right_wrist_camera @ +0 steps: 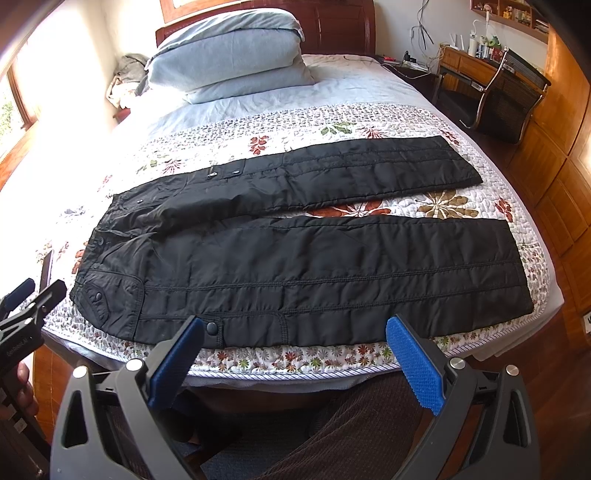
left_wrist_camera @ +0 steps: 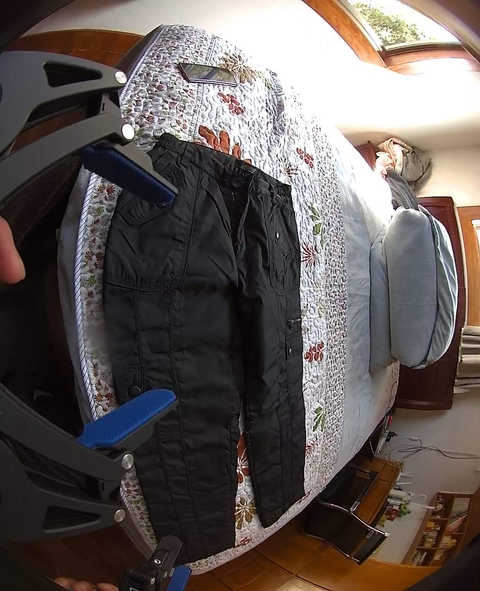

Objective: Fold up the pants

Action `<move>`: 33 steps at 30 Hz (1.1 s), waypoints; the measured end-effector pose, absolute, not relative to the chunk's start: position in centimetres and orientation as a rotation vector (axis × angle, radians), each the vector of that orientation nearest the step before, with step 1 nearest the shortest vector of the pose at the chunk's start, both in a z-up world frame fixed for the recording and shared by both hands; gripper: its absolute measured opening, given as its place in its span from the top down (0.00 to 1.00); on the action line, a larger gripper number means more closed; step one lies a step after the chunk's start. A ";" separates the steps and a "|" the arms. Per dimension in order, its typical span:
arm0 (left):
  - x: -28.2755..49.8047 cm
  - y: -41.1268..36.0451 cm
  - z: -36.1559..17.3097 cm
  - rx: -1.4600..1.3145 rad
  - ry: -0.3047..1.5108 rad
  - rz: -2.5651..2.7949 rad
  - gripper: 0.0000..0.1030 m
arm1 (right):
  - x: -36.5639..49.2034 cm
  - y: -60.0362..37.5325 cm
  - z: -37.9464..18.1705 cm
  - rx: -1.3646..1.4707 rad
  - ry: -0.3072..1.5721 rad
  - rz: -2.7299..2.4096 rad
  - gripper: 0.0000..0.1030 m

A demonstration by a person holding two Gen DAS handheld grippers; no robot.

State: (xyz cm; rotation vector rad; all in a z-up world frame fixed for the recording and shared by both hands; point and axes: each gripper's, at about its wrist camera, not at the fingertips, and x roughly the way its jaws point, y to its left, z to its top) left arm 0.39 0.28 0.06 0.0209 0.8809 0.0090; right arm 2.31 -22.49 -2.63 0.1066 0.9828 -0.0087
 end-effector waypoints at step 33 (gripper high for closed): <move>0.5 0.4 -0.3 0.030 0.880 0.010 0.02 | 2.9 -22.2 -3.3 0.103 0.996 -0.003 0.03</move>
